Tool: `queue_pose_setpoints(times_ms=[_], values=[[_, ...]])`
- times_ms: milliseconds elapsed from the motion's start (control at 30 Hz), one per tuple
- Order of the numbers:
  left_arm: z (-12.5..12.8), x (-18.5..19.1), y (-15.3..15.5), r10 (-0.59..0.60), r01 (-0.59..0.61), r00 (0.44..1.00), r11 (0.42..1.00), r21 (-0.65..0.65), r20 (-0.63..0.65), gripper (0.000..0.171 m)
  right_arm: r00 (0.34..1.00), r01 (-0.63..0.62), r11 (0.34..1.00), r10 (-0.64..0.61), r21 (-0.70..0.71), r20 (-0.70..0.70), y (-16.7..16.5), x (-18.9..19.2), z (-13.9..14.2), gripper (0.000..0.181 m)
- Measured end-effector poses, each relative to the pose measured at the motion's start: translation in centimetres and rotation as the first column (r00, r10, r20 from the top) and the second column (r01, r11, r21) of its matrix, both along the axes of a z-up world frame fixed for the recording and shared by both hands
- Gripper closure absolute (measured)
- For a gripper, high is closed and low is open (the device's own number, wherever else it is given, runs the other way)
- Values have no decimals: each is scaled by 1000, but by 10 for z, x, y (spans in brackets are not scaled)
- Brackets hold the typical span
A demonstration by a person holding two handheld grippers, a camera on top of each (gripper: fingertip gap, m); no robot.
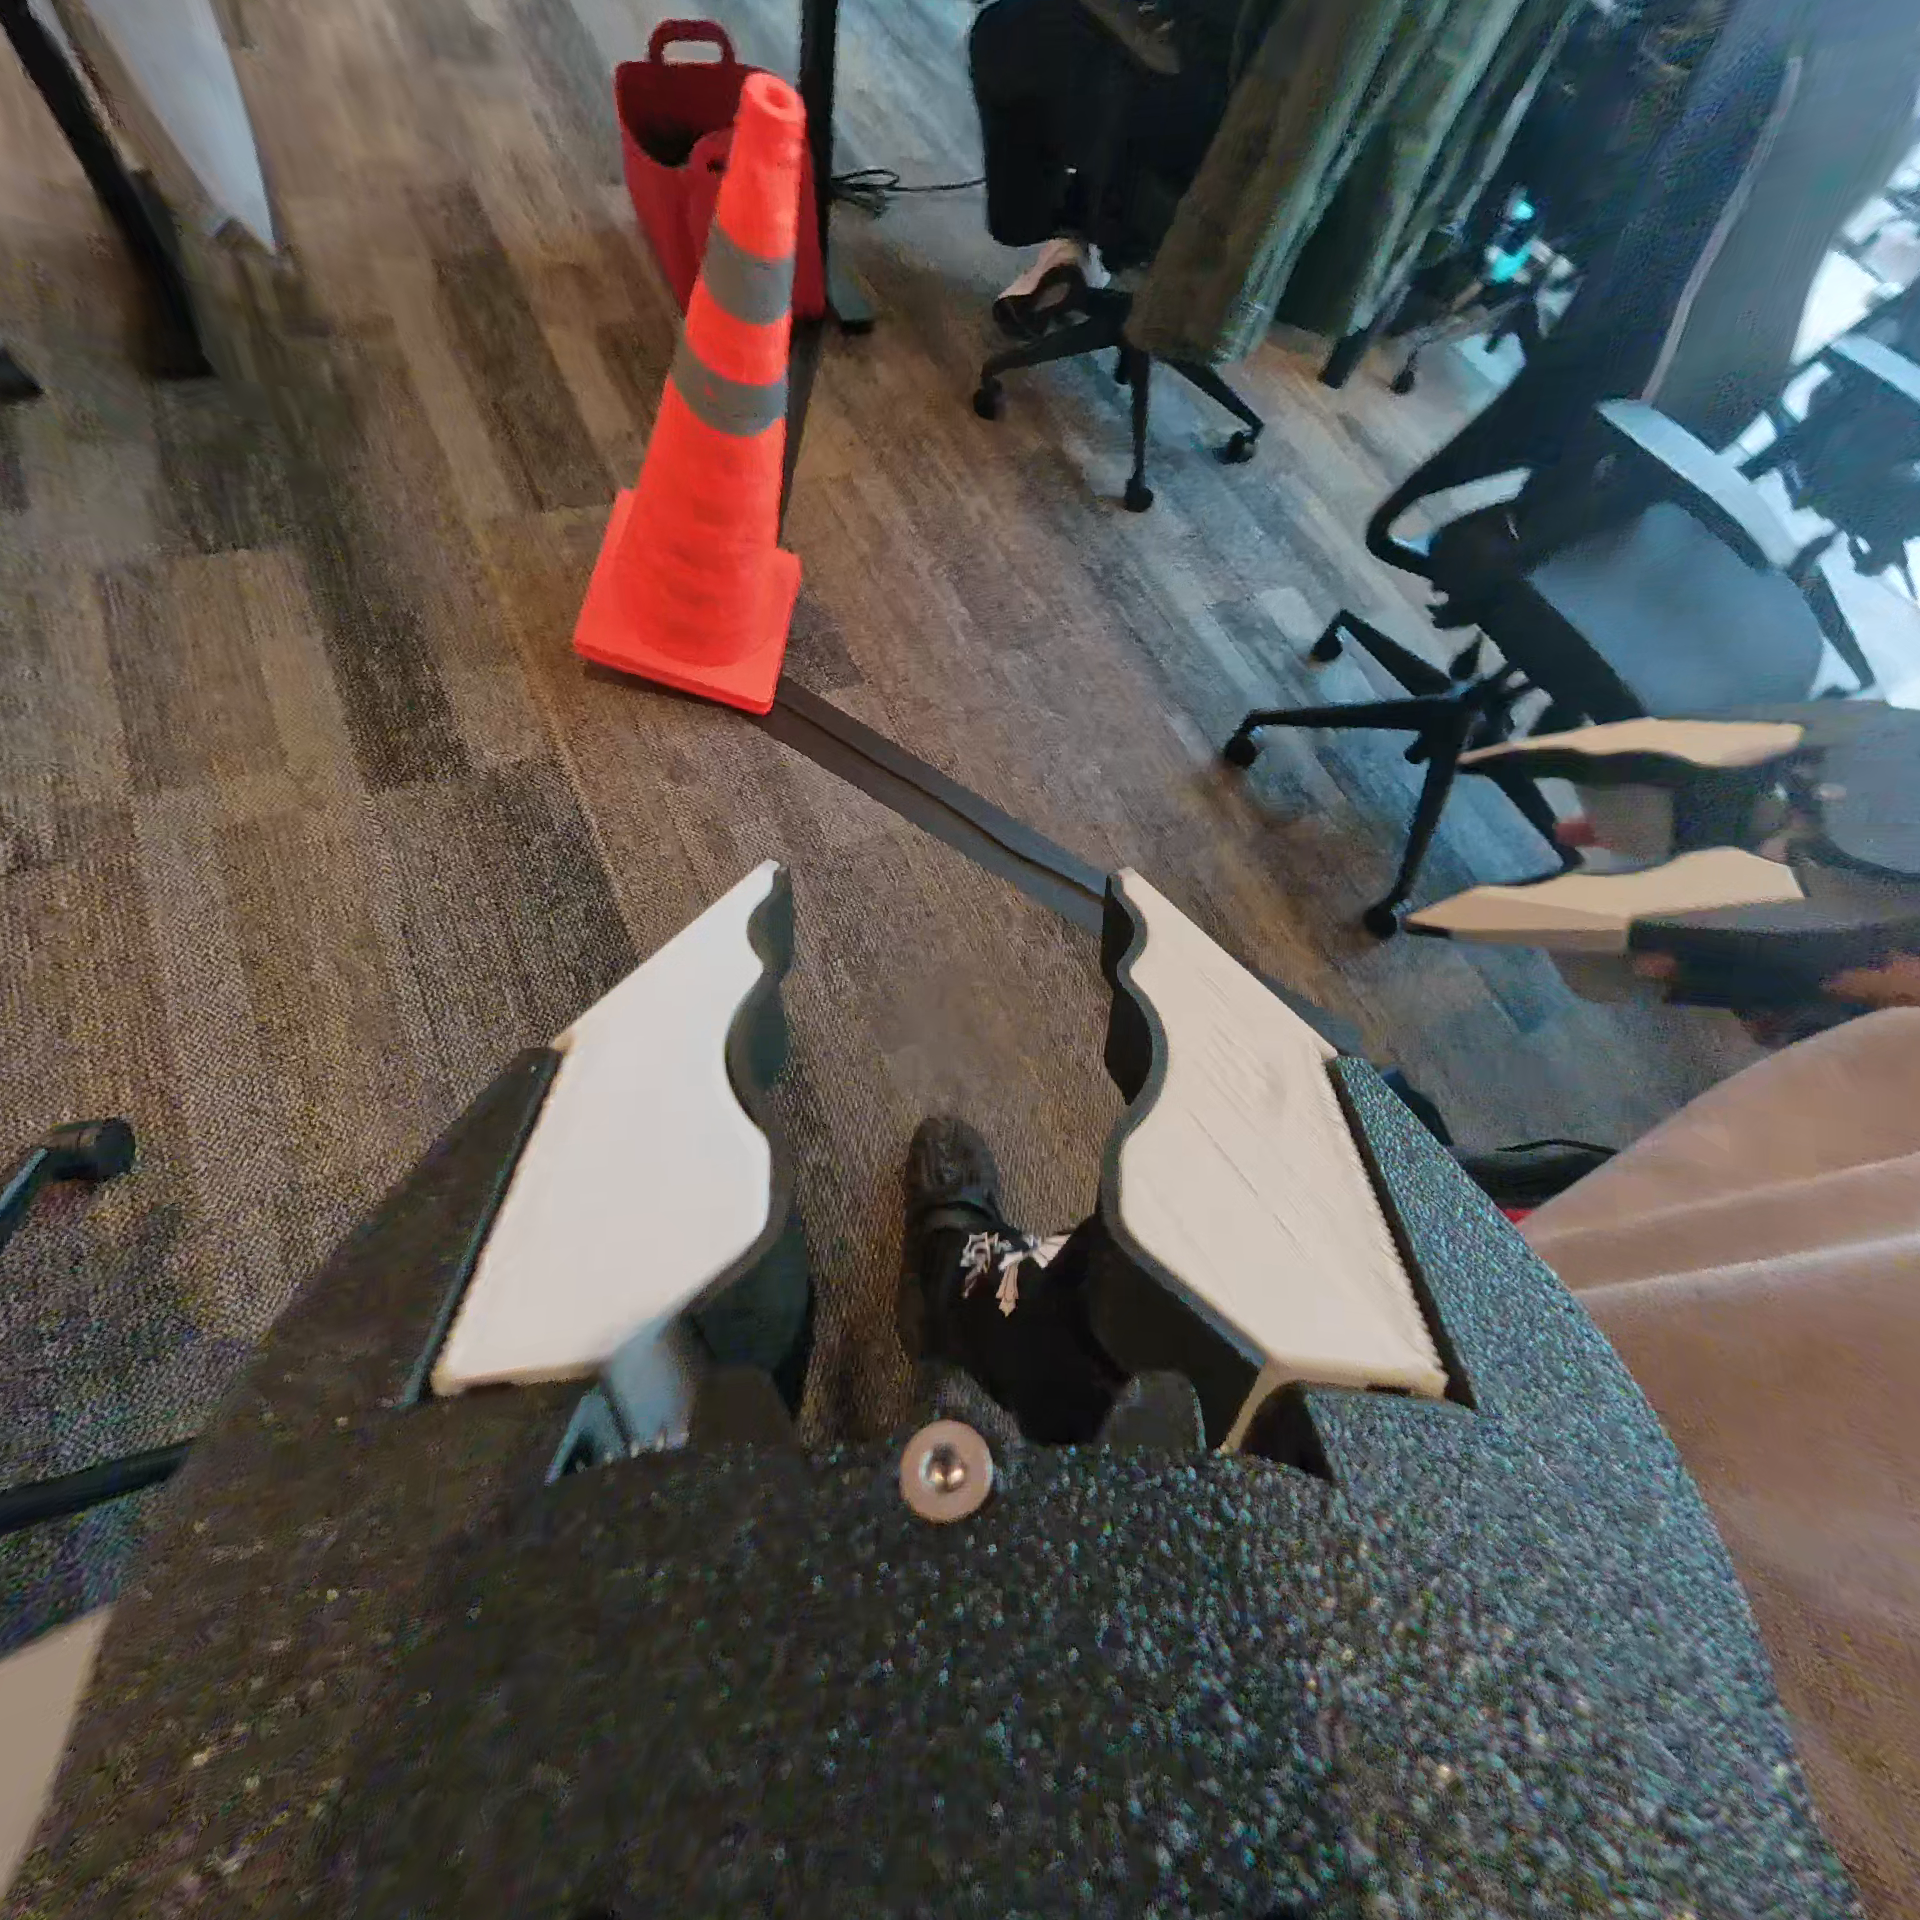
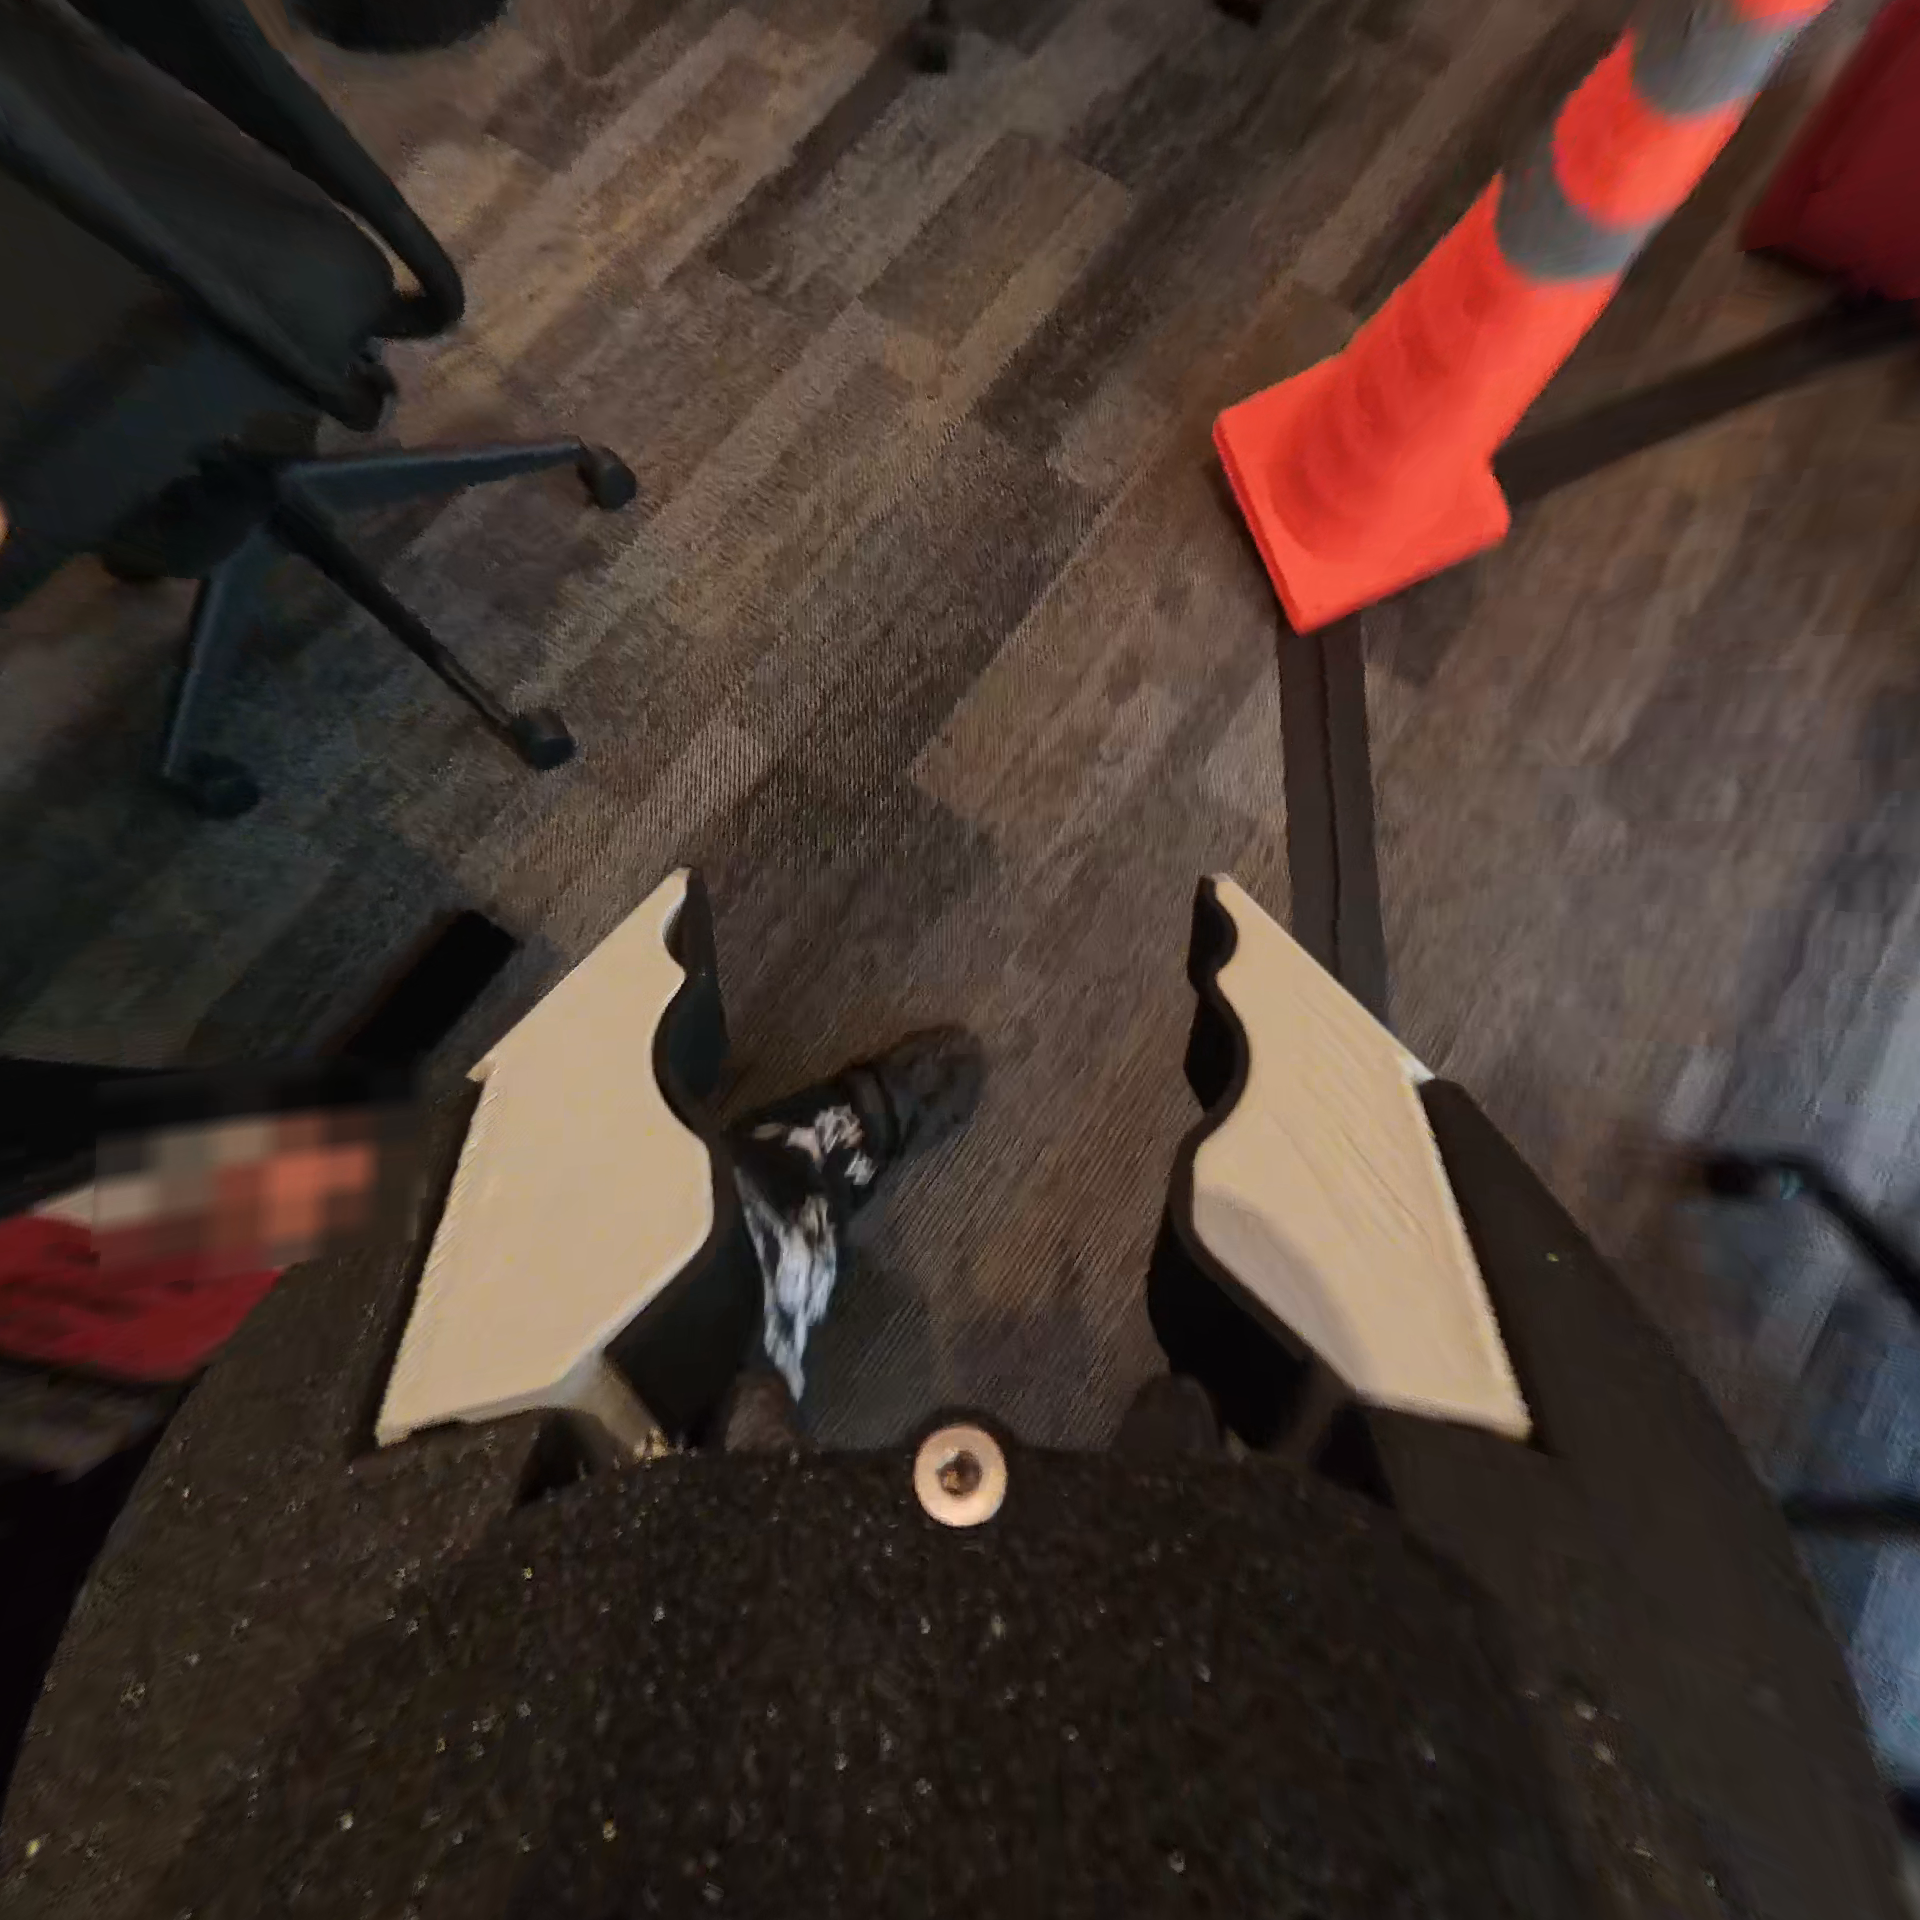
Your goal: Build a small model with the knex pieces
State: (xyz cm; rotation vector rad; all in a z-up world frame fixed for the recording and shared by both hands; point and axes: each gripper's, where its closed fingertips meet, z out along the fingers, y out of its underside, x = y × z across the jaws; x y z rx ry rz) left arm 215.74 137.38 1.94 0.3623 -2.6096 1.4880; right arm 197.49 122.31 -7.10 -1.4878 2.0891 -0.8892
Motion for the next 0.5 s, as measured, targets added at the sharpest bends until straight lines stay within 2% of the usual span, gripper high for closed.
queue_pose_setpoints(times_ms=[133,267,367,500], values=[[37,78,-81,102,-99,993,994,-54,61,113,980,-179,977,187,-116,68,-120,105,52,91],[52,156,-129,215,-209,974,975,-76,77,113,943,-294,928,320,-228,88,-214,191,94,92],[42,205,-152,263,-260,963,964,-48,64,113,919,-348,906,380,-241,102,-252,246,106,96],[10,267,-184,305,-305,951,952,-7,42,113,905,-385,904,409,-186,115,-276,315,91,96]])
